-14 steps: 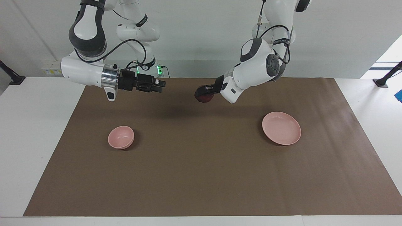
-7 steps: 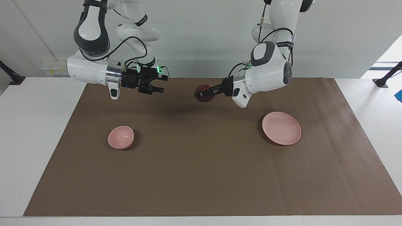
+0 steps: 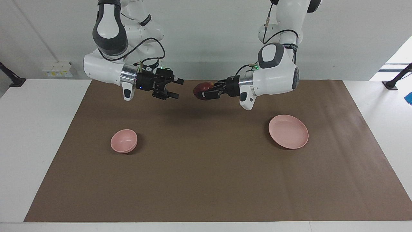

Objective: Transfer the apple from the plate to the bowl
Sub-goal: 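Grasp the apple with the right gripper from the left gripper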

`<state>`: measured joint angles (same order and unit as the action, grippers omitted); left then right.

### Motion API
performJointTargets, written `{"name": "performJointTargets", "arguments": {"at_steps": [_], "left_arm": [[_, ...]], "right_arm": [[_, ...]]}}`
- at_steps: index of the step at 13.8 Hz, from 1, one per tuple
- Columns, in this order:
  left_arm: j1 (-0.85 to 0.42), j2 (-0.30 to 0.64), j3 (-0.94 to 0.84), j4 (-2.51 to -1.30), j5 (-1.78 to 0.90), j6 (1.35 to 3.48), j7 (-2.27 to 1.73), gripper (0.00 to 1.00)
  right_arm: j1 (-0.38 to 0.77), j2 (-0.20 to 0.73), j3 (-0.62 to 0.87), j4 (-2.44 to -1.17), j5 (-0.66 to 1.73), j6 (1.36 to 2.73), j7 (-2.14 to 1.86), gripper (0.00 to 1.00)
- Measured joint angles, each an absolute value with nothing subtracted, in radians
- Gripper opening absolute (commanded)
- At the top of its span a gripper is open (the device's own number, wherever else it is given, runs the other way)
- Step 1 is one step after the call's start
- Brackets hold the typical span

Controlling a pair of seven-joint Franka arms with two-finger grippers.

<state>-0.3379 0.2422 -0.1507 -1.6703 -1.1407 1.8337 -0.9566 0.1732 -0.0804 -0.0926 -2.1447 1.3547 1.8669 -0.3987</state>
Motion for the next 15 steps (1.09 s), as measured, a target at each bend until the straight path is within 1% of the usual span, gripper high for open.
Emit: {"name": "performJointTargets", "arguments": {"at_steps": [5,11,15], "left_arm": [[-0.339,0.25,-0.205,-1.672,-1.26,1.895,-1.022,0.0],[-0.339,0.299,-0.214,-1.697,-1.43,1.898,-1.024,0.0],[-0.339,0.3,-0.239,-1.698,-1.481,1.899,-1.024,0.0]], "right_arm": [[0.191,-0.08,-0.092,-2.147,1.38,1.869,-0.39,1.0],[0.21,-0.082,-0.092,-2.148,1.4,1.87,-0.316,1.0],[0.218,-0.083,-0.092,-2.148,1.419,1.87,-0.283,1.0]]}}
